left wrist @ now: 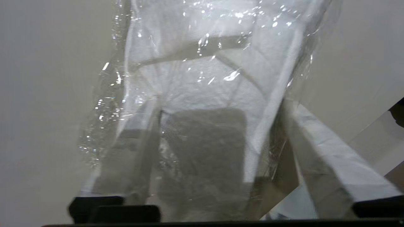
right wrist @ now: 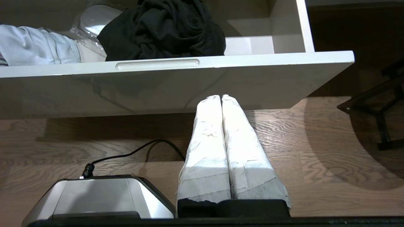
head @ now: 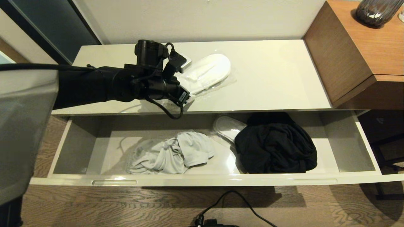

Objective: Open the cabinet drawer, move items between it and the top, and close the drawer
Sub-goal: Pick up the disposable slippers on the table

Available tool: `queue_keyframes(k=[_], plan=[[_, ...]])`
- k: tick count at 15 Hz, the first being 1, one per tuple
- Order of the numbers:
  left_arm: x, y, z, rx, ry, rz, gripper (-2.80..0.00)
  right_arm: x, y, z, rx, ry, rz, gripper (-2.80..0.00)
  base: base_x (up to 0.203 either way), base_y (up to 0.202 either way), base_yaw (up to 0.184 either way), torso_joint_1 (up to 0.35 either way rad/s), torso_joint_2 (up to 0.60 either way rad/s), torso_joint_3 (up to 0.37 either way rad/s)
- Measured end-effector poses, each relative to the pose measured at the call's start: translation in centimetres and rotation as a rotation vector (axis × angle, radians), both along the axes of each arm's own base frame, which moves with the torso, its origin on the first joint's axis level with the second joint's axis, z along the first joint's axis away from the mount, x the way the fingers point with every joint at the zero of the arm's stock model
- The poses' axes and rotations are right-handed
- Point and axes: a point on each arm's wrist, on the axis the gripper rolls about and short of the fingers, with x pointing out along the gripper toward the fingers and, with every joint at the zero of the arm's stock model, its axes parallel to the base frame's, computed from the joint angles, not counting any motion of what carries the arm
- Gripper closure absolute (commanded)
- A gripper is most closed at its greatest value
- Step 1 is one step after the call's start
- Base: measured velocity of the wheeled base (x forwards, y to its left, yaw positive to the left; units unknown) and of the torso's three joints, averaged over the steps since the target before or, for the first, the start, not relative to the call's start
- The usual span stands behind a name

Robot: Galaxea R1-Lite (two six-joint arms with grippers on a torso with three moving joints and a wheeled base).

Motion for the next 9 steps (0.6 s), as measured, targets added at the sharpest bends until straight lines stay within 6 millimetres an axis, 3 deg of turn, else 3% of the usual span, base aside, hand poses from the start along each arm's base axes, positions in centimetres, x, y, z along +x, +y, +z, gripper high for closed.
queue_keyframes(k=[9], plan=[[-1.6, -0.1, -0.5, -0.017, 0.058, 0.004, 0.00, 0.0, 0.0, 0.0, -0.002, 0.000, 0.000, 0.00, 0.000, 0.000, 0.000, 0.000, 0.00, 0.004]])
